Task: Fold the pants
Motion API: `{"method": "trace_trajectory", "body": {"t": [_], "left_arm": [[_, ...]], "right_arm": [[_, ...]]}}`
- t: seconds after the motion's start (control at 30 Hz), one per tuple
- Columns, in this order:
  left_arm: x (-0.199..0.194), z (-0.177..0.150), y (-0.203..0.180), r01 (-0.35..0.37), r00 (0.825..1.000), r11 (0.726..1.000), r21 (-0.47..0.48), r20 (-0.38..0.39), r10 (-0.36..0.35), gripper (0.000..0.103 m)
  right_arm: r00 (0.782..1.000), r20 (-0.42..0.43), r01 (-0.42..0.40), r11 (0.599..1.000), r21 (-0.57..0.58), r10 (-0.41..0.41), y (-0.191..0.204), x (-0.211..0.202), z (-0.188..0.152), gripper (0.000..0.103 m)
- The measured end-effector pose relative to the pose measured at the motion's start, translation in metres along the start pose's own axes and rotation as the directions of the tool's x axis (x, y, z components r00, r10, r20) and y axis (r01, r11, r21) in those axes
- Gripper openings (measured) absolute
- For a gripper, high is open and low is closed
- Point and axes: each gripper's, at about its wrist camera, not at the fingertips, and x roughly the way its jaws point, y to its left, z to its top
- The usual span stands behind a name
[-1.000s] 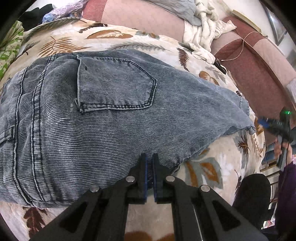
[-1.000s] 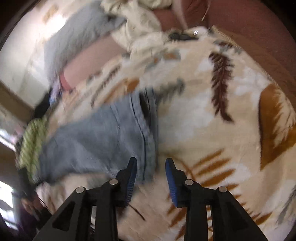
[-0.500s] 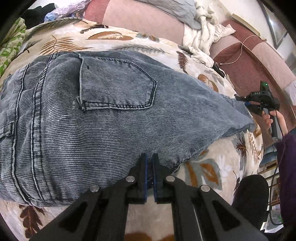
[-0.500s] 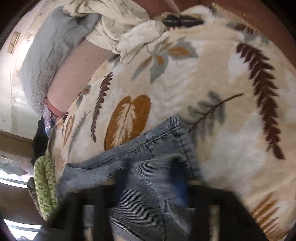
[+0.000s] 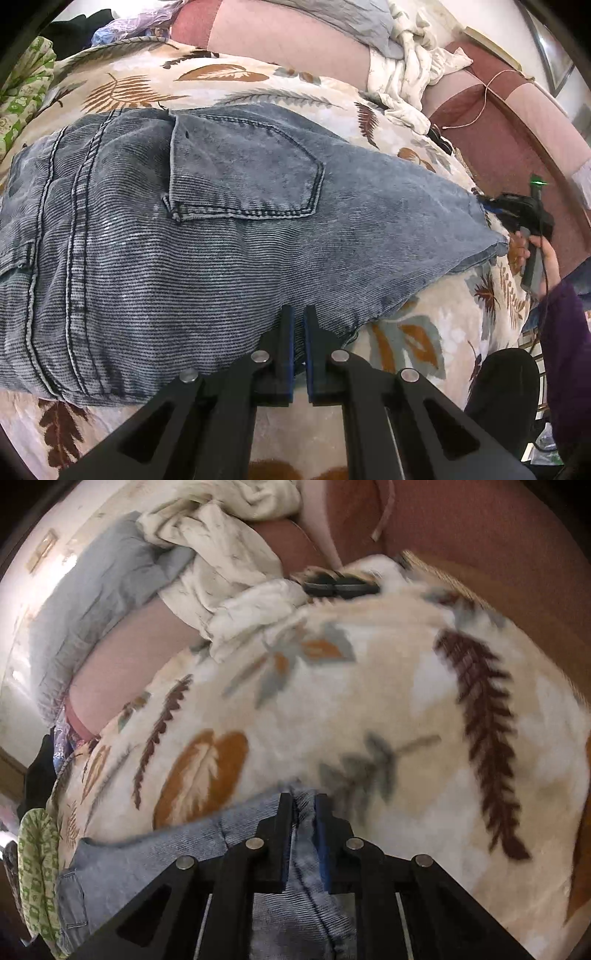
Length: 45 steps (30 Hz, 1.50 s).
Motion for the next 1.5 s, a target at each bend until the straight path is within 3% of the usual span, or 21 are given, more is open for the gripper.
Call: {"method": "trace_trajectory", "body": {"t": [0.03, 0.13, 0.17, 0.23, 0.3, 0.43, 0.53, 0.67, 0.83, 1.07, 1.17, 1.23, 1.33, 1.4, 1.5], "left_arm": [[0.000, 0.000, 0.000, 0.000, 1.000, 1.000, 0.000, -0.001, 0.000, 0.004], [0.001, 0.002, -0.001, -0.002, 1.000, 1.000, -0.009, -0.001, 0.002, 0.004], [0.001, 0.001, -0.001, -0.004, 1.000, 1.000, -0.011, 0.002, 0.004, 0.004], [0.001, 0.001, -0.001, -0.006, 1.000, 1.000, -0.014, 0.007, 0.006, 0.004], [0.000, -0.001, -0.001, -0.010, 1.000, 1.000, -0.019, 0.003, 0.010, 0.004], [-0.001, -0.004, 0.002, 0.009, 1.000, 1.000, -0.024, 0.007, -0.009, 0.004], [-0.002, -0.005, 0.008, 0.036, 0.999, 0.998, -0.043, -0.003, -0.037, 0.004], [-0.005, -0.006, 0.009, 0.049, 0.999, 0.998, -0.026, -0.003, -0.049, 0.004], [-0.006, -0.008, 0.008, 0.054, 0.999, 0.998, -0.015, -0.001, -0.055, 0.004], [-0.007, -0.014, 0.017, 0.105, 0.994, 0.994, -0.030, 0.008, -0.105, 0.004], [-0.009, -0.014, 0.019, 0.124, 0.992, 0.991, -0.049, -0.005, -0.124, 0.004], [-0.013, -0.013, 0.014, 0.092, 0.996, 0.996, -0.022, -0.019, -0.092, 0.004], [-0.027, -0.008, 0.002, 0.016, 1.000, 0.999, 0.031, 0.016, -0.016, 0.004], [-0.038, 0.000, -0.002, -0.064, 0.996, 0.997, 0.040, 0.062, 0.062, 0.009], [-0.055, 0.015, -0.006, -0.144, 0.979, 0.990, -0.013, 0.147, 0.144, 0.030]], "right_arm": [[0.999, 0.033, 0.009, 1.000, -0.004, -0.009, 0.000, -0.009, -0.002, 0.019], [0.991, 0.127, 0.045, 0.997, -0.066, -0.037, 0.009, -0.046, -0.009, 0.055], [0.990, 0.142, 0.036, 0.993, -0.109, -0.021, 0.017, -0.056, -0.013, 0.058], [0.995, 0.097, 0.001, 0.974, -0.227, 0.021, 0.037, -0.067, -0.025, 0.058], [1.000, -0.010, -0.013, 0.953, -0.301, 0.011, 0.055, -0.058, -0.038, 0.058], [0.988, -0.124, 0.029, 0.915, -0.401, -0.086, 0.069, -0.033, -0.065, 0.056], [0.961, -0.202, 0.087, 0.898, -0.431, -0.191, 0.062, -0.010, -0.084, 0.054], [0.962, -0.156, 0.117, 0.856, -0.504, -0.223, 0.058, -0.014, -0.111, 0.055], [0.960, -0.146, 0.129, 0.842, -0.523, -0.238, 0.055, -0.022, -0.124, 0.055], [0.932, -0.172, 0.166, 0.798, -0.579, -0.319, 0.071, -0.017, -0.130, 0.057], [0.920, -0.205, 0.171, 0.811, -0.559, -0.335, 0.073, -0.019, -0.124, 0.057], [0.910, -0.222, 0.180, 0.817, -0.548, -0.349, 0.078, -0.025, -0.115, 0.057], [0.951, -0.186, 0.121, 0.852, -0.509, -0.247, 0.099, -0.049, -0.096, 0.057], [0.976, -0.164, 0.048, 0.874, -0.484, -0.145, 0.122, -0.061, -0.085, 0.063], [0.988, -0.152, -0.044, 0.871, -0.489, -0.035, 0.167, -0.057, -0.080, 0.066]]}}
